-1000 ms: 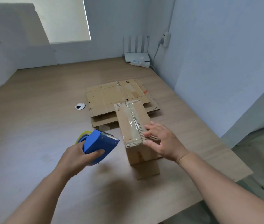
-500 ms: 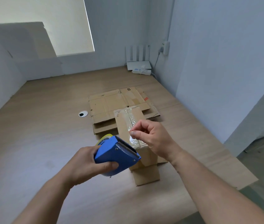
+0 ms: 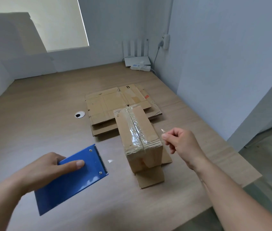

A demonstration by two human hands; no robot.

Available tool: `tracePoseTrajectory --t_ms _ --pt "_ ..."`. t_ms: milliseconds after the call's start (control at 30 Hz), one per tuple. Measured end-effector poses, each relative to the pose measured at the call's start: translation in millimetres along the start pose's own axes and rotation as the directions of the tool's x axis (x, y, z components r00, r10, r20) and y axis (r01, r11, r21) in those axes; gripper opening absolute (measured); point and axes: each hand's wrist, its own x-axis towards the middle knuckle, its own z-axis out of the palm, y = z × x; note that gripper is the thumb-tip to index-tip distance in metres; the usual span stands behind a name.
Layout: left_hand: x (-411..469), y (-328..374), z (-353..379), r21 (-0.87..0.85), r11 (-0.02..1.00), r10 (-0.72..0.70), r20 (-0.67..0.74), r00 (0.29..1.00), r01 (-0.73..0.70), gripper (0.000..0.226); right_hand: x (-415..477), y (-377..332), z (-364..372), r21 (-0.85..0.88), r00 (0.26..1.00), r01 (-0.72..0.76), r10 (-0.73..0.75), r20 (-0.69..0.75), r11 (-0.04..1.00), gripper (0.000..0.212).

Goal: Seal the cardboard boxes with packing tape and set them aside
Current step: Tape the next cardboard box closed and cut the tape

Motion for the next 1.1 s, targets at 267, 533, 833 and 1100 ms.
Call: tracePoseTrajectory --t_ms 267,533,833,1100 --pt "31.1 10.5 10.4 0.148 0.987 -0.058 -0.044 0.997 0.063 0.093 3.6 19.4 6.6 0.017 0.985 -0.117 0.118 -0.127 0.993 0.023" --pt "59.3 11.3 18.4 0.254 0.964 -0.074 -0.012 0.997 0.075 0.085 7.5 31.6 13.6 0.036 0.966 -0.207 0.21 -0.151 0.978 0.021" --pt "97.7 28.1 54.6 0.398 0.913 -0.072 -0.054 0.996 0.087 0.076 20.0 50.4 19.2 -0.07 0.92 -0.382 0.372 -0.123 0.922 0.018" --pt "95.9 36.6 54.9 0.44 0.892 -0.068 -0.085 0.994 0.099 0.071 9.4 27.0 15.5 -0.554 0.957 -0.139 -0.032 -0.288 0.821 0.024"
